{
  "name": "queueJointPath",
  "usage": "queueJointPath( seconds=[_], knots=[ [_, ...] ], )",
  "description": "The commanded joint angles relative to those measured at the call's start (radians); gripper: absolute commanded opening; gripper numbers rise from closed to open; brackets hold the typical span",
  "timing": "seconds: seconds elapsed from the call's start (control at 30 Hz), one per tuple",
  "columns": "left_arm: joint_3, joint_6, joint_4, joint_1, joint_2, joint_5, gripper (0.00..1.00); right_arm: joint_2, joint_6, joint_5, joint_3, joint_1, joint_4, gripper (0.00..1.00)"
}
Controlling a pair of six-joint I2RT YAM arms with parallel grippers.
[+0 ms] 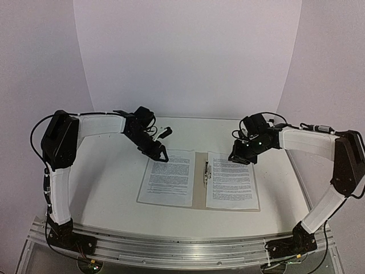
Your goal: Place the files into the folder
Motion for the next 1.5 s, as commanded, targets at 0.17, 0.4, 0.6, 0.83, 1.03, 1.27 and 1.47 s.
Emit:
queueJointPath(
  seconds=[0.17,0.4,0.6,0.83,1.03,1.27,1.47],
  knots=[
    [0.258,-0.18,0.136,-0.032,0.181,0.163,0.56,0.208,0.081,-0.249,0.064,0.086,0.291,0.04],
    [0.271,-0.192,0.179,-0.035,0.22,0.181,0.56,0.305,0.079,-0.204,0.118,0.108,0.289,0.0],
    [0.231,-0.19,0.191,-0.036,0.207,0.194,0.56,0.292,0.074,-0.154,0.136,0.107,0.271,0.0],
    [0.223,-0.177,0.189,-0.036,0.207,0.202,0.56,0.341,0.071,-0.094,0.135,0.092,0.233,0.0],
    [0.231,-0.162,0.181,-0.036,0.207,0.203,0.57,0.311,0.047,-0.046,0.149,0.081,0.193,0.0],
    [0.237,-0.161,0.18,-0.039,0.214,0.203,0.57,0.276,0.05,-0.033,0.111,0.065,0.173,0.0],
    [0.247,-0.16,0.179,-0.042,0.22,0.203,0.57,0.326,0.049,-0.082,0.125,0.063,0.174,0.0]
  ],
)
